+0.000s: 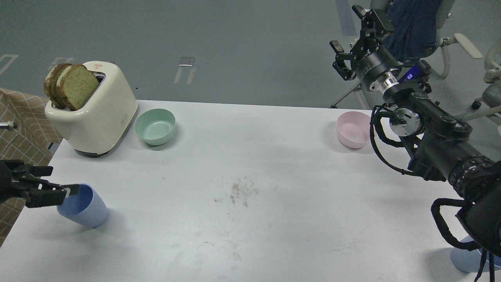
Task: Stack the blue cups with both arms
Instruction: 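Lower the left gripper to the blue cup nearest it and grasp it, then lift the blue cup with the left gripper and set it upright mid-table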
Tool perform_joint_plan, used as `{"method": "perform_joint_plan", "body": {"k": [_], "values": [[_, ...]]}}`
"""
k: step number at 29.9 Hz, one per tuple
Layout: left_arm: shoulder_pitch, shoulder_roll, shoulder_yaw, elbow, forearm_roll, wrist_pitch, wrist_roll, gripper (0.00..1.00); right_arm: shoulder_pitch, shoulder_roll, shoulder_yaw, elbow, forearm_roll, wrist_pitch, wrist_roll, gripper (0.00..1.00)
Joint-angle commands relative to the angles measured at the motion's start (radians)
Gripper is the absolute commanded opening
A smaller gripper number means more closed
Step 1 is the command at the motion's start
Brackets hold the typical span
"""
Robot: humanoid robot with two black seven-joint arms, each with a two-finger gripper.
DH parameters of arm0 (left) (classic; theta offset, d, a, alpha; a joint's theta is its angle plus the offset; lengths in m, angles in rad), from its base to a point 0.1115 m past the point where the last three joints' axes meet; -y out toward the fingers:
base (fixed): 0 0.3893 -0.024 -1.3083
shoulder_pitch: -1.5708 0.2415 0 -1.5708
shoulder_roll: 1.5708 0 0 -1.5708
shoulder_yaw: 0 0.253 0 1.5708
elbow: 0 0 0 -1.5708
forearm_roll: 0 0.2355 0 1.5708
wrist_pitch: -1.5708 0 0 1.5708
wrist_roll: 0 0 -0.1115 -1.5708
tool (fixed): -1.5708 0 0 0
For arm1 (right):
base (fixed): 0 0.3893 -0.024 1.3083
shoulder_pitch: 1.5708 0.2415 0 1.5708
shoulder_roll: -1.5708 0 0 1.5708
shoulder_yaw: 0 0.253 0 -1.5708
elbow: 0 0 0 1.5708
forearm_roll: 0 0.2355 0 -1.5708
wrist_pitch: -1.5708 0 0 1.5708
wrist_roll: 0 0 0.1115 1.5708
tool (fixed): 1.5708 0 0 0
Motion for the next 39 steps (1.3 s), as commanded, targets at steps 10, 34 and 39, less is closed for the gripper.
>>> {"method": "perform_joint_plan", "body": {"k": [10,34,39], "values": [[0.028,-0.116,0.038,0.159,-0.039,0.004,0.000,0.54,0.000,0.002,0.000,0.000,-0.002,0.000,0.000,1.00],[-0.073,-0.041,-0.044,0.020,-0.023,0.050,0.000,0.00,0.037,-0.021,-0.002,0.000,-0.004,0.000,0.000,1.00],[-0.291,-0.096,-0.045,-0.005,-0.009,-0.024,0.000,0.00,0.069,-0.030,-0.005,0.000,-0.004,0.000,0.000,1.00]]}}
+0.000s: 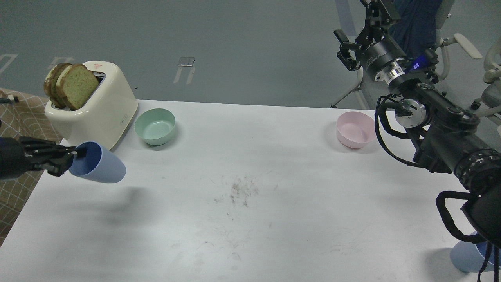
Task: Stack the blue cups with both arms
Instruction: 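Lift the blue cup with the left gripper and set it upright mid-table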
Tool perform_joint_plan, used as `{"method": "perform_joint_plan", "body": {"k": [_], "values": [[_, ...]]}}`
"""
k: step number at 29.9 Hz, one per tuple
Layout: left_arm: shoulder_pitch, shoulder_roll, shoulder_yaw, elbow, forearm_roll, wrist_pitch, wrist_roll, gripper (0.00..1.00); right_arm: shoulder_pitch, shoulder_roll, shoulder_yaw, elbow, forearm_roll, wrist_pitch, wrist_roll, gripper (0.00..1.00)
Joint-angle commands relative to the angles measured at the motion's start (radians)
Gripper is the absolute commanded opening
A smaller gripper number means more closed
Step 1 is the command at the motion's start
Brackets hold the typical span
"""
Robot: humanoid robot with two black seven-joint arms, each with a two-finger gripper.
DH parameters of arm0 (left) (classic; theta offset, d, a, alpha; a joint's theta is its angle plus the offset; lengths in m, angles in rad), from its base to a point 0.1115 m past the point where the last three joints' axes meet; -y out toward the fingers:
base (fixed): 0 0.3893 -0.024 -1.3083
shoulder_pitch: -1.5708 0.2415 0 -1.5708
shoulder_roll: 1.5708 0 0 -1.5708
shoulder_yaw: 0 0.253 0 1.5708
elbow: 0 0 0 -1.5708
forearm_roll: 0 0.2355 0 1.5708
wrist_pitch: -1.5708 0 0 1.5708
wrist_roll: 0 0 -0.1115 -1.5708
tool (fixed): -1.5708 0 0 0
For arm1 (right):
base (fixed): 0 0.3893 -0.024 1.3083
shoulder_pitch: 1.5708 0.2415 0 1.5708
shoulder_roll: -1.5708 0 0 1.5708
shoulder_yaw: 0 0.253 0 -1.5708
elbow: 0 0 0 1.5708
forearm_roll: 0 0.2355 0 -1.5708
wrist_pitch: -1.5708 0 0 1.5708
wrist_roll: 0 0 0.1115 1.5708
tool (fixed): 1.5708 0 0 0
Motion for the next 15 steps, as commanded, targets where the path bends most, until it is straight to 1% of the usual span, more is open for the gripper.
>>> {"method": "perform_joint_plan", "body": {"k": [1,2,4,6,7,8,10,12,13,14,15], "values": [[-0.158,-0.068,-0.001,-0.011,0.021,-0.085,0.000,0.00,0.027,-0.011,-0.002,0.000,0.000,0.000,0.000,1.00],[-0.210,-0.121,0.000,-0.009,0.038,-0.136,0.000,0.00,0.043,-0.014,-0.002,-0.008,0.000,0.000,0.000,1.00],[-0.250,-0.169,0.000,-0.005,0.053,-0.181,0.000,0.00,0.058,-0.014,-0.002,-0.009,0.000,0.000,0.000,1.00],[-0.298,-0.266,0.000,-0.002,0.069,-0.232,0.000,0.00,0.093,-0.014,-0.002,-0.011,-0.001,0.000,0.000,1.00],[-0.302,-0.295,0.000,-0.002,0.070,-0.240,0.000,0.00,0.101,-0.014,-0.002,-0.011,-0.001,0.000,0.000,1.00],[-0.310,-0.356,0.002,-0.002,0.075,-0.247,0.000,0.00,0.122,-0.014,-0.002,-0.012,-0.001,0.000,0.000,1.00],[-0.325,-0.416,0.003,-0.002,0.076,-0.263,0.000,0.00,0.144,-0.014,-0.003,-0.012,-0.001,0.000,0.000,1.00],[-0.359,-0.534,0.008,0.007,0.108,-0.318,0.000,0.00,0.185,-0.013,-0.003,-0.012,-0.001,0.000,0.000,1.00],[-0.364,-0.563,0.008,0.012,0.119,-0.322,0.000,0.00,0.195,-0.013,-0.003,-0.012,-0.001,0.000,0.000,1.00],[-0.370,-0.629,0.008,0.026,0.147,-0.322,0.000,0.00,0.208,-0.013,-0.003,-0.012,-0.001,0.000,0.000,1.00],[-0.373,-0.660,0.008,0.033,0.161,-0.322,0.000,0.00,0.215,-0.013,-0.003,-0.012,-0.001,0.000,0.000,1.00]]}}
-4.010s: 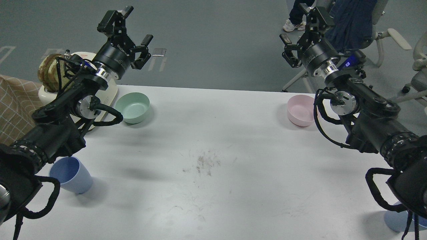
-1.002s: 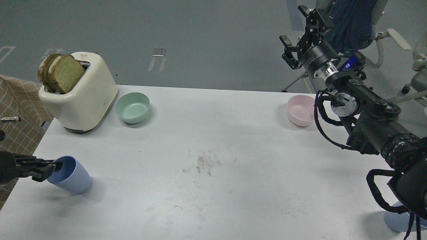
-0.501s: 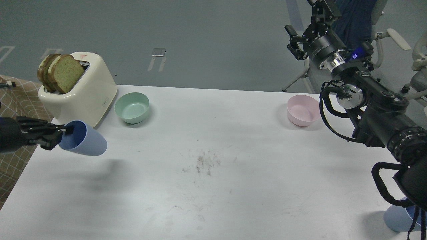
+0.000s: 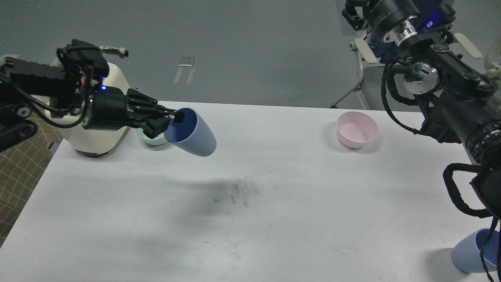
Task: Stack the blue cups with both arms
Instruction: 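Lift the blue cup with the left gripper and set it upright mid-table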
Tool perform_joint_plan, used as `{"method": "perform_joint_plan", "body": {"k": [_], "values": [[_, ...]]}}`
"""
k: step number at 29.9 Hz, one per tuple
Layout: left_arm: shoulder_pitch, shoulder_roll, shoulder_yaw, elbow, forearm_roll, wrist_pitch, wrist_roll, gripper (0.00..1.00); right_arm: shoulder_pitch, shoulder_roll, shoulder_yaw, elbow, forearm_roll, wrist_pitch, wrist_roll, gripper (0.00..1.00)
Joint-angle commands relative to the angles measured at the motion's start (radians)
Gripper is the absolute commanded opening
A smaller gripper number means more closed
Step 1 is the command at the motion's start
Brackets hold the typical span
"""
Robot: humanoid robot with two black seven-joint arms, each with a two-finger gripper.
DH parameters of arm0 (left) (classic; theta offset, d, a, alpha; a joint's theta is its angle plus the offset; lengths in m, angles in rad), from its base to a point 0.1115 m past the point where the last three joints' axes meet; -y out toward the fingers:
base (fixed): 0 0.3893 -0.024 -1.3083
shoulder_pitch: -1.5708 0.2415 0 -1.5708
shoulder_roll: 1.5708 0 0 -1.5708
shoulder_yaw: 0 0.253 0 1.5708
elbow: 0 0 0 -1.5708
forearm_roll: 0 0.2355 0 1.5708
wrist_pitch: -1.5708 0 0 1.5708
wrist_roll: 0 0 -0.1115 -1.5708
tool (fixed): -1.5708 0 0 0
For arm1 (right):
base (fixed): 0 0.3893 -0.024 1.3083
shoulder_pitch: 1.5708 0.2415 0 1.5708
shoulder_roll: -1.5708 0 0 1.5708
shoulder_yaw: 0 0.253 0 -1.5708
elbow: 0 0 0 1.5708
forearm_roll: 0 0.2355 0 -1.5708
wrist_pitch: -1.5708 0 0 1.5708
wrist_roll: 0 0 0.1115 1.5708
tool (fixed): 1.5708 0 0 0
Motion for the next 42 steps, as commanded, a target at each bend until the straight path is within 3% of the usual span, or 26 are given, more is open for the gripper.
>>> {"method": "perform_joint_plan", "body": {"k": [1,5,9,13,19,37,38,39,40,42], "values": [[-0.023,-0.146,0.001,0.030,0.058,-0.015,0.000,0.00,0.033,0.001,0.000,-0.001,0.000,0.000,0.000,1.00],[-0.049,-0.344,0.005,0.125,0.139,-0.015,0.000,0.00,0.033,0.001,-0.002,-0.001,0.000,0.000,0.000,1.00],[-0.067,-0.453,0.019,0.190,0.203,-0.015,0.000,0.00,0.027,0.001,-0.002,-0.001,0.000,0.000,0.000,1.00],[-0.133,-0.533,0.141,0.283,0.239,-0.015,0.000,0.00,0.024,0.001,-0.002,-0.001,0.000,0.000,0.000,1.00],[-0.195,-0.607,0.268,0.355,0.236,-0.015,0.000,0.00,0.018,0.002,-0.002,0.003,0.000,0.000,0.000,1.00],[-0.178,-0.700,0.332,0.457,0.230,-0.015,0.000,0.00,0.010,0.004,-0.048,0.009,0.000,0.000,0.000,1.00],[-0.176,-0.703,0.332,0.460,0.227,-0.015,0.000,0.01,0.008,0.004,-0.048,0.012,0.002,0.000,0.000,1.00],[-0.175,-0.705,0.332,0.460,0.225,-0.015,0.000,0.10,0.005,0.002,-0.048,0.012,0.002,0.000,0.000,1.00],[-0.175,-0.705,0.332,0.460,0.225,-0.015,0.000,0.10,0.005,0.002,-0.048,0.012,0.002,0.000,0.000,1.00],[-0.176,-0.705,0.331,0.460,0.223,-0.015,0.000,0.28,0.004,0.002,-0.048,0.012,0.002,0.000,0.000,1.00]]}}
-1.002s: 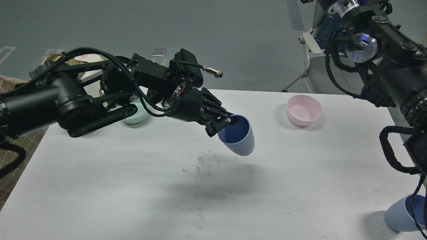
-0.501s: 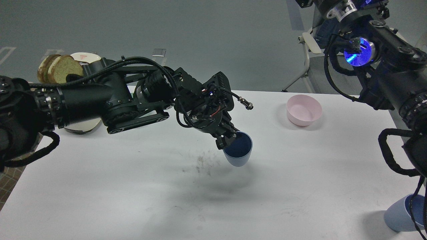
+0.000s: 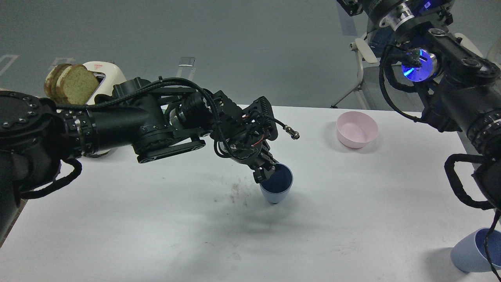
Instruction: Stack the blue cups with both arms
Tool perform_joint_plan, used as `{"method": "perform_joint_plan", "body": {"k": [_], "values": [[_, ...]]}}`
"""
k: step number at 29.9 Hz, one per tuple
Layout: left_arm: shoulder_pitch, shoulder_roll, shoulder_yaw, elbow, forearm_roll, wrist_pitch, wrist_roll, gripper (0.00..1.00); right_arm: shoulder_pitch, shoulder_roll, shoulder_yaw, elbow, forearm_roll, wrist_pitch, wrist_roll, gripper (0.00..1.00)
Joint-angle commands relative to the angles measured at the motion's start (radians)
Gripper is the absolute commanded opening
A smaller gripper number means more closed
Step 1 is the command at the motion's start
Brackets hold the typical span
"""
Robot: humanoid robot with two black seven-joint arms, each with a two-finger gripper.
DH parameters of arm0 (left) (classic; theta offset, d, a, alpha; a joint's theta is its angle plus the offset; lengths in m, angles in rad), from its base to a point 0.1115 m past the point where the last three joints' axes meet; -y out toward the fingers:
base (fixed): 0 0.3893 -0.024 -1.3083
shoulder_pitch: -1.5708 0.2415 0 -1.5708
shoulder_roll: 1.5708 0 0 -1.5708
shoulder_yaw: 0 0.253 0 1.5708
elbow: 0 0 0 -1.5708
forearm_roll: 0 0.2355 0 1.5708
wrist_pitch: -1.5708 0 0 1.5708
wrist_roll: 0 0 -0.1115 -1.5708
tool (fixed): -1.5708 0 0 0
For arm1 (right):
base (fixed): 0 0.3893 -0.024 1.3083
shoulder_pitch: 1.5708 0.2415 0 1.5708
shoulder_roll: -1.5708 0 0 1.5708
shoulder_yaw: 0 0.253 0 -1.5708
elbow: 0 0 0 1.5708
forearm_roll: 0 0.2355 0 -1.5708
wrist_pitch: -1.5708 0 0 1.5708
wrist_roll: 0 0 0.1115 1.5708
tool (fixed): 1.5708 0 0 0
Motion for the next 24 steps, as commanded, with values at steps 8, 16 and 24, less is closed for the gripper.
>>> {"method": "perform_joint_plan", "body": {"k": [8,16,24], "values": [[-0.011,-0.002,-0.008,0.000,-0.045,0.000,0.000,0.80,-0.010,-0.002,-0.002,0.001,0.000,0.000,0.000,1.00],[-0.115,0.022,-0.046,-0.014,-0.294,0.000,0.000,0.90,-0.014,-0.042,-0.011,0.017,-0.001,0.000,0.000,1.00],[-0.146,0.206,-0.239,0.001,-0.785,0.000,0.000,0.91,-0.025,-0.288,-0.176,0.249,-0.001,0.000,0.000,1.00]]}}
